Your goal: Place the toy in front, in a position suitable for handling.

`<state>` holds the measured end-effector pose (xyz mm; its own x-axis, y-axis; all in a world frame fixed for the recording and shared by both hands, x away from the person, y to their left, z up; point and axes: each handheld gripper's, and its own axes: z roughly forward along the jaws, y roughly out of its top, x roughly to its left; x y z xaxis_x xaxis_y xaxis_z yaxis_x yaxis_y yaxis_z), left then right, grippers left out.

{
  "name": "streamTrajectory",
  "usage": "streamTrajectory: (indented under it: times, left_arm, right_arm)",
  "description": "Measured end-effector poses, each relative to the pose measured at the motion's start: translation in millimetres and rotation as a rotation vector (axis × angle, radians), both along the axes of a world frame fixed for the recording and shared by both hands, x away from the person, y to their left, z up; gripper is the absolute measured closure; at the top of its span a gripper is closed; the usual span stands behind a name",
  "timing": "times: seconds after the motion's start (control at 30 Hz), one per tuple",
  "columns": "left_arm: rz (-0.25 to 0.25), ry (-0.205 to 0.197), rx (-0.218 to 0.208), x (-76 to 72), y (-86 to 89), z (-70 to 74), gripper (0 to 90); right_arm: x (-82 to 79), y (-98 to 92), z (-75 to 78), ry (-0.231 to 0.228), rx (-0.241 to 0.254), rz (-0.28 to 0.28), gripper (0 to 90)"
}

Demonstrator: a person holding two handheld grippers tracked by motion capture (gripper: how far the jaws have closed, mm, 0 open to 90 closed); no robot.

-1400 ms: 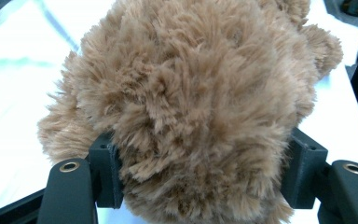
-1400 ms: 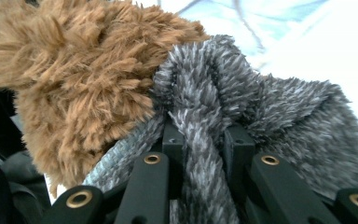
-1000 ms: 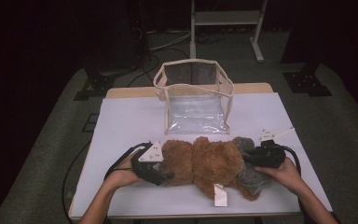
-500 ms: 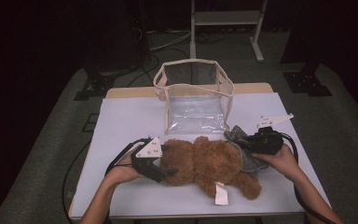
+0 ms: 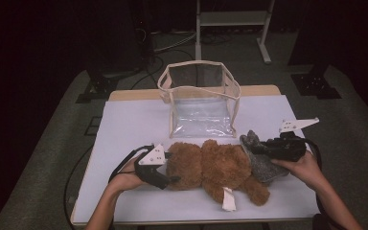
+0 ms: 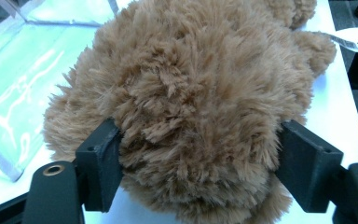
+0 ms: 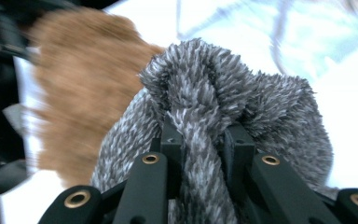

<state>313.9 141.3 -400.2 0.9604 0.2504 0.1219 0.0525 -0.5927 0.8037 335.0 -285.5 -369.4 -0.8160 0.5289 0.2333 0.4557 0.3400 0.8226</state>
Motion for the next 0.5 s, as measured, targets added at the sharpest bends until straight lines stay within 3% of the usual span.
streamTrajectory:
  times: [0.07, 0.13, 0.23, 0.3, 0.4, 0.5]
  left_arm:
    - [0.003, -0.003, 0.003, -0.8, -1.9, 0.6, 25.0]
    - [0.004, -0.012, 0.01, -1.1, -1.7, 1.0, 24.9]
    - [0.015, -0.009, -0.012, -1.1, -1.4, -0.3, 24.8]
    - [0.017, -0.004, -0.017, -0.6, -3.1, -0.4, 24.8]
    - [0.015, -0.002, -0.019, 1.2, -8.0, 0.1, 24.9]
    - [0.008, -0.008, -0.011, 0.6, -14.7, 0.6, 24.9]
  right_arm:
    - [-5.8, 6.2, 6.8, -0.02, 0.004, 0.028, 73.7]
    - [-6.9, 11.0, 5.1, -0.012, 0.003, 0.051, 73.7]
    - [-2.4, 9.4, -8.4, 0.031, -0.016, 0.043, 73.7]
    - [-2.3, 5.2, -9.3, 0.046, -0.031, 0.034, 73.7]
    - [-4.7, 4.4, 6.0, 0.034, -0.003, 0.054, 73.7]
    - [-3.1, 18.9, 22.2, 0.002, -0.013, 0.095, 73.6]
